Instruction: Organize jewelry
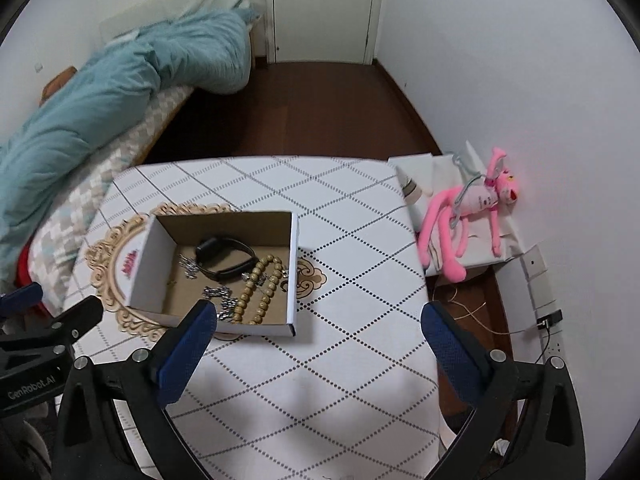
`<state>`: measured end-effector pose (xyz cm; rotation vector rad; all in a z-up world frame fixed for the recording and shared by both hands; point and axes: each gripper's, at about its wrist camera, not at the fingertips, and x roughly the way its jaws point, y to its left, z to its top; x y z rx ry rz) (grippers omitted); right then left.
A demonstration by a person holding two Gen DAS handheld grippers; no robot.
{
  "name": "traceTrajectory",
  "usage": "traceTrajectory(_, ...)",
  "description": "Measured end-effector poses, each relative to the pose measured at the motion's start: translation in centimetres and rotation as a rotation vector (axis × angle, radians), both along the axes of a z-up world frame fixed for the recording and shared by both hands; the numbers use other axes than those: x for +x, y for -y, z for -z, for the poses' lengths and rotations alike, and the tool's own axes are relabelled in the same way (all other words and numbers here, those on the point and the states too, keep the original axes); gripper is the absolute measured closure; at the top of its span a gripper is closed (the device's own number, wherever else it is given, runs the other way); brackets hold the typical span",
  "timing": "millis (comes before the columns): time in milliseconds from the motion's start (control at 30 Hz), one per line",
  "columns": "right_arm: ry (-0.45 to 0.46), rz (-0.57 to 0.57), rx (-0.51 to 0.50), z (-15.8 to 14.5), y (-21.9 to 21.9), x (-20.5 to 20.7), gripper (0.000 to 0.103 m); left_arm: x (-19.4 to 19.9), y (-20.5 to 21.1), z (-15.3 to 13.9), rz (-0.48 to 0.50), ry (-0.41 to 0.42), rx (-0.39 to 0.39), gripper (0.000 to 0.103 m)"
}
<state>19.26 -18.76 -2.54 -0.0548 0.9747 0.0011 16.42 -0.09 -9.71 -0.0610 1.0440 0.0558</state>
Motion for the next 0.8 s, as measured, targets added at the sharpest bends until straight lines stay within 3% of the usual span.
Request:
traceTrajectory(433, 0.173, 0.013, 0.009, -9.4, 0.5, -8.0, 0.0, -6.8, 0.6, -8.7, 0.011, 0.162, 0.029, 0.001)
traceTrajectory(800, 0.249, 0.008, 0.017, -14.4, 0.3, -12.9, 0.0, -9.9, 0.2, -12.1, 0.002, 0.191, 0.015, 0.001)
